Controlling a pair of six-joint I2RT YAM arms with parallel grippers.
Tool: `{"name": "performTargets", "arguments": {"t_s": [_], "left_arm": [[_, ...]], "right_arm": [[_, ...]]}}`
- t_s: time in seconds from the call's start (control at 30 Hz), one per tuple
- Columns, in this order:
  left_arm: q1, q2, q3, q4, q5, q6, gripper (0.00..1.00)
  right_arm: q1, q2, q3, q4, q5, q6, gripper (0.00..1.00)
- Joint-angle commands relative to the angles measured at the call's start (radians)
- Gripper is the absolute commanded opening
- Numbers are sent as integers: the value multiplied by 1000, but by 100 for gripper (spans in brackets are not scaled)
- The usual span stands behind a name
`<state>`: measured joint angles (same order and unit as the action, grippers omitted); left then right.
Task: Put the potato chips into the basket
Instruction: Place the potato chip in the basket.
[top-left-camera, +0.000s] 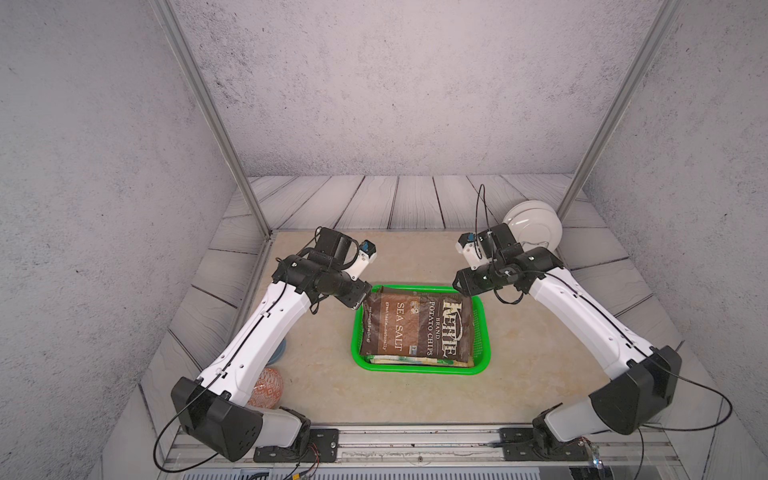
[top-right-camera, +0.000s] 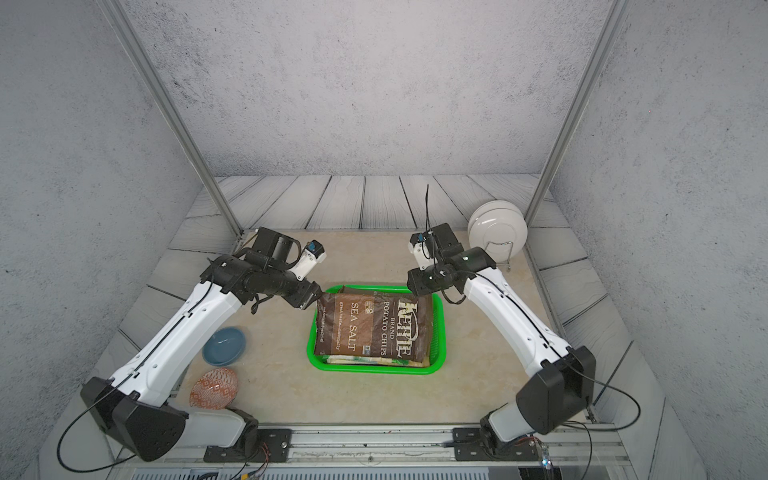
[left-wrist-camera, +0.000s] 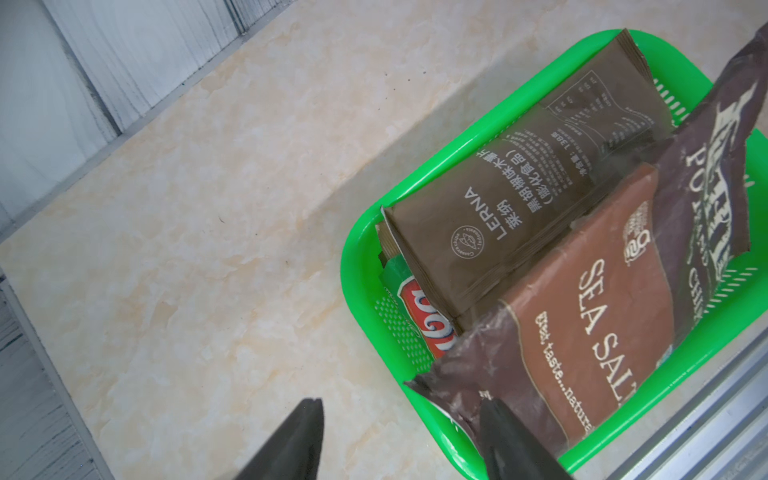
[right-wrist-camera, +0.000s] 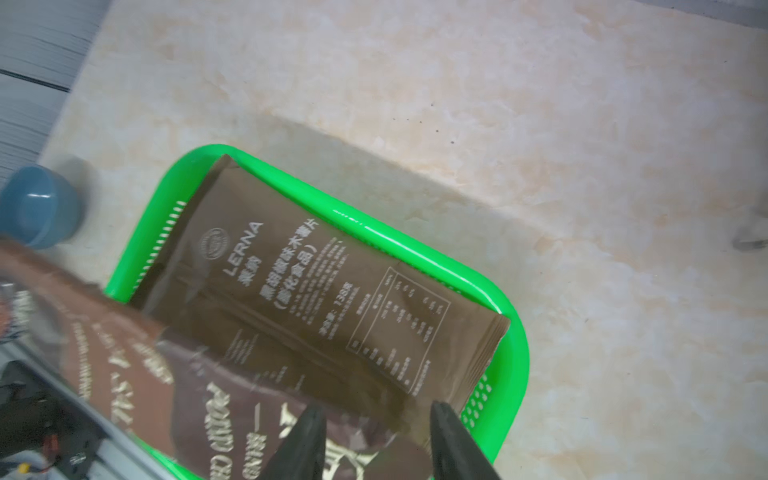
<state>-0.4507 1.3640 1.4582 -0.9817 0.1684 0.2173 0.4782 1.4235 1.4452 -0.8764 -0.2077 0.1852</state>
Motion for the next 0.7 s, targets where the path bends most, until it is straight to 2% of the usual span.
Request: {"name": "performTargets", "arguments": {"t_s": [0.0,0.13,0.2,0.23,0.33,0.53,0.67], "left_arm": [[1,-30,17,-36,62,23,64],[2,-69,39,-95,162,67,57],[1,-86,59,-135,216,93,43],[1,-91,69,-158,245,105,41],[-10,-84,85,-225,328,149,44],[-19,-20,0,-175,311,156,44],[-19,32,-25,-115,258,136,45]], "right_arm": [[-1,-171,-106,122,-170,110,45],[-1,-307,-284,303,-330,236,46],[0,-341,-338,349,-392,283,46],[0,-351,-360,369,-414,298,46],[-1,-368,-427,448,-439,341,46],[0,-305,-466,536,-434,369,46],[0,-239,-466,585,-413,365,46]]}}
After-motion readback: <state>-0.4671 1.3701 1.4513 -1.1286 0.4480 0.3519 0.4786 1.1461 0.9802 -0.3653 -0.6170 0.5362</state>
